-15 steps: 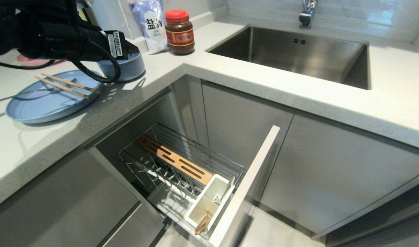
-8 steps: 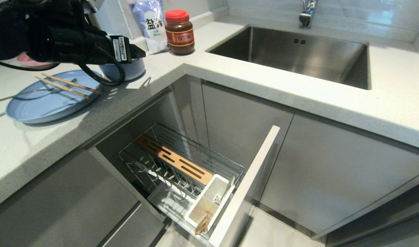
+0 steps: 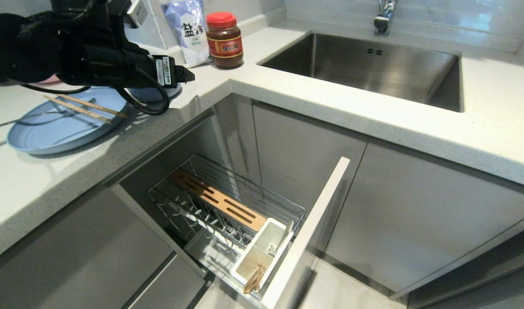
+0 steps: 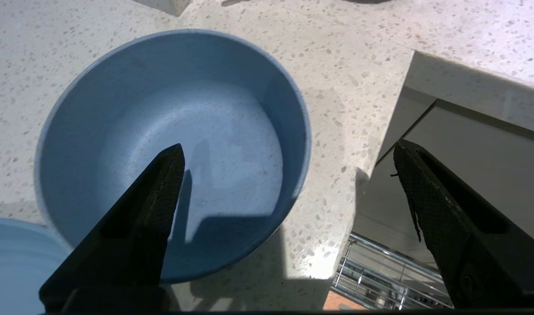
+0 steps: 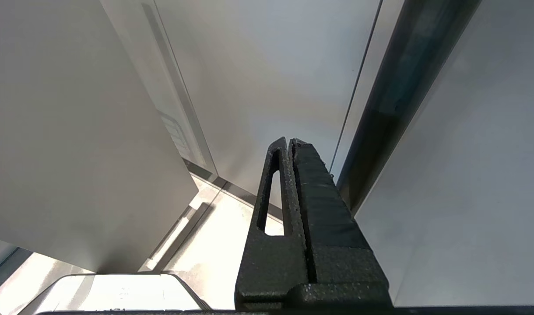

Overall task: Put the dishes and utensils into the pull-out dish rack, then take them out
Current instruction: Pick up the bowl and place it in the cupboard

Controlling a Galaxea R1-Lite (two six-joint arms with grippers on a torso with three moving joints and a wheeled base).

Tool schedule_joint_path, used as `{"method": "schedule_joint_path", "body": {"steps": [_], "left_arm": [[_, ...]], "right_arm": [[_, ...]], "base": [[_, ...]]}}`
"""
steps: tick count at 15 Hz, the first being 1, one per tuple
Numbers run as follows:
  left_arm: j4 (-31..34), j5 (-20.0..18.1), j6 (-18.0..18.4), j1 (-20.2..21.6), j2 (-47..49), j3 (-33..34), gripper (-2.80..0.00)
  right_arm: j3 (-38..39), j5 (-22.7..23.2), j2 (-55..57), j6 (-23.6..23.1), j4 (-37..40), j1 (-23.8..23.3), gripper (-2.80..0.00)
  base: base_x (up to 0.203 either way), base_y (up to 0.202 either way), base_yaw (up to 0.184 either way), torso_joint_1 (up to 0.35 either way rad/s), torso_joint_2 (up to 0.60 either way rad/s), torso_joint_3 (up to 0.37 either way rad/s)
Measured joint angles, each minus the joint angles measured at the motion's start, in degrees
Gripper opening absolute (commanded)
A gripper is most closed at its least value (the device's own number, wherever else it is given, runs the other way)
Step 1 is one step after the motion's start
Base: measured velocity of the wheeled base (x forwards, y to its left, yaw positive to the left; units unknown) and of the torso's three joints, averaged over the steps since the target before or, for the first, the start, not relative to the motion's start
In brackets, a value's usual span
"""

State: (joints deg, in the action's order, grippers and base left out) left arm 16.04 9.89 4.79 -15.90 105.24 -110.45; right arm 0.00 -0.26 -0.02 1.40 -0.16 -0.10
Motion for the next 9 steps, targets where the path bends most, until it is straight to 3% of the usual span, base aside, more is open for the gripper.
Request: {"method": "schedule_joint_path", "body": {"steps": [1, 2, 9], "left_arm": [[-0.19, -0.02, 0.06, -0.02, 0.13, -0.02, 0.0], [-0.23, -0.02, 0.11, 0.0, 0.21, -0.02, -2.8], [-0.16, 0.06, 0.11, 0.0, 0.34, 0.04, -2.8]], "right_arm": [[0.0, -0.01, 0.0, 0.0, 0.0, 0.0, -2.8], [0.0, -0.01, 0.0, 0.0, 0.0, 0.0, -2.8], [0.0, 0.01, 0.0, 0.0, 0.0, 0.0, -2.8]], "base": [[0.0, 0.0, 0.0, 0.0, 0.0, 0.0], [0.0, 0.0, 0.0, 0.0, 0.0, 0.0], [0.0, 0.0, 0.0, 0.0, 0.0, 0.0]]}}
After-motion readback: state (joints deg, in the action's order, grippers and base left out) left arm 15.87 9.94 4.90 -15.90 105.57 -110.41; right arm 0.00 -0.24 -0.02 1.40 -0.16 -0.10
